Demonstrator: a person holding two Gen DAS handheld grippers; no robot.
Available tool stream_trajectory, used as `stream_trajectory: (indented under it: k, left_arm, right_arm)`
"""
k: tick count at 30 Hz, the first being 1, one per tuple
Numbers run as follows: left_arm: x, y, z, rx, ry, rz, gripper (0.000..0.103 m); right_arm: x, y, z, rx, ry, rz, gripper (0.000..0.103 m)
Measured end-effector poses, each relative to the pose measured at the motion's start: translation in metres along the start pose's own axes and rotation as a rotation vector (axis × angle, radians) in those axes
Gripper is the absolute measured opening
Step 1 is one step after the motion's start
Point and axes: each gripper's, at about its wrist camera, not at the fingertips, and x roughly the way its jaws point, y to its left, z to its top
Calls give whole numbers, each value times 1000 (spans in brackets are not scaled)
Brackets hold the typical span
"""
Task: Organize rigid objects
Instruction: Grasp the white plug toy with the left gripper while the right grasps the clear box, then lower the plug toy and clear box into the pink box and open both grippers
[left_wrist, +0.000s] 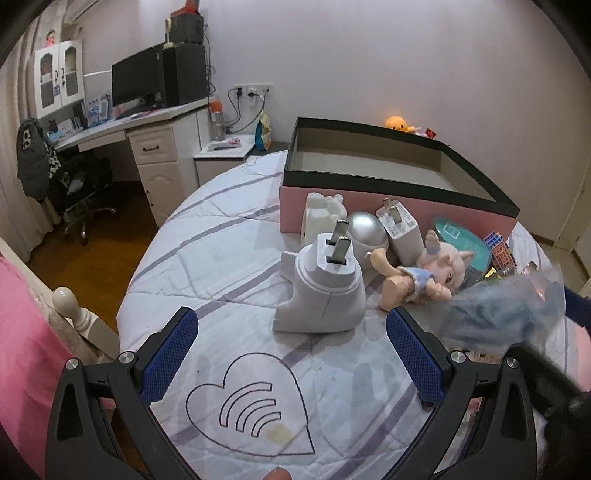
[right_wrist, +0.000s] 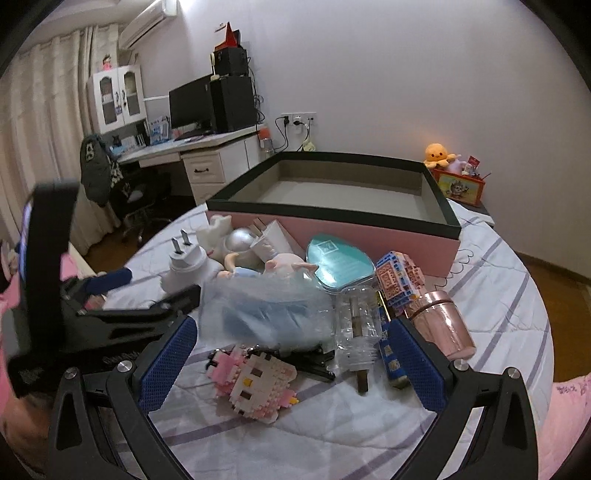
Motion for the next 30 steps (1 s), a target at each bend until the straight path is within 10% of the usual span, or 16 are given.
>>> stream_trajectory:
  k: [8,12,14,30]
  left_arm:
    - [17,-5,10,11,51,-11,101]
    - [27,-1,11,-23,99,-51,73]
    - [32,1,10,-41,118,-81,58]
    - [-12,2,6,-35,24,-141,58]
  right_arm:
    - [20,-8,1,24,35,-26,82]
    - [14,-7,-1,15,27,-2,63]
    - [14,-8,-1,13,32,-5,63]
    - [-18,-20,13,55,-33,49,63]
